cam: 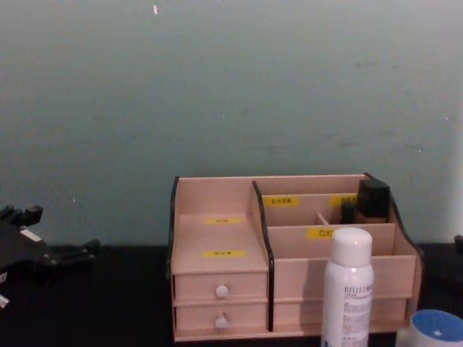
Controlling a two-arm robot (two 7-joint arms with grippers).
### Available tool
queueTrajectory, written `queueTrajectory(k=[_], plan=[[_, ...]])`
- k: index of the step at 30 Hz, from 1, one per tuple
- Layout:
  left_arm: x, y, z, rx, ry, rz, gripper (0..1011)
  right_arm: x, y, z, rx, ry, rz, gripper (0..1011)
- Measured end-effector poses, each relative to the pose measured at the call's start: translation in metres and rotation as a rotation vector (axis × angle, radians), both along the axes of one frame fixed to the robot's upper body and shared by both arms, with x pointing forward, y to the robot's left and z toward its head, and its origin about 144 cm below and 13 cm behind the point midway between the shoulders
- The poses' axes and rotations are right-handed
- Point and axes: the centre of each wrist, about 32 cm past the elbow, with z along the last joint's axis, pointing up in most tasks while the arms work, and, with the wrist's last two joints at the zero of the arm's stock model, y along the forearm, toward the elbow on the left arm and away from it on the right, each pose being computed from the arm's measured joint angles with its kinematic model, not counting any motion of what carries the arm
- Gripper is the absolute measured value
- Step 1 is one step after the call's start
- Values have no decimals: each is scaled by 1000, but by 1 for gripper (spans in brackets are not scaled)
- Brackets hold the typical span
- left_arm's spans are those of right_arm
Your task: Pick up the facial cleanser and watermelon frost from the table and place them into the tiered storage box.
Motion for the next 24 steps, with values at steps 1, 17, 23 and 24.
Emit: queueTrajectory(k=[1, 17, 23, 24], plan=[[0, 0, 0, 0, 0, 0, 1001, -1, 0, 1, 3, 0, 4, 1000], [0, 0, 0, 0, 0, 0, 1001, -41, 2, 13, 73, 35, 235, 1000], [0, 0, 0, 0, 0, 0, 1001, -44, 8, 11, 80, 51, 302, 1000], [0, 0, 0, 0, 0, 0, 1002, -45, 10, 10, 82, 57, 319, 1000]])
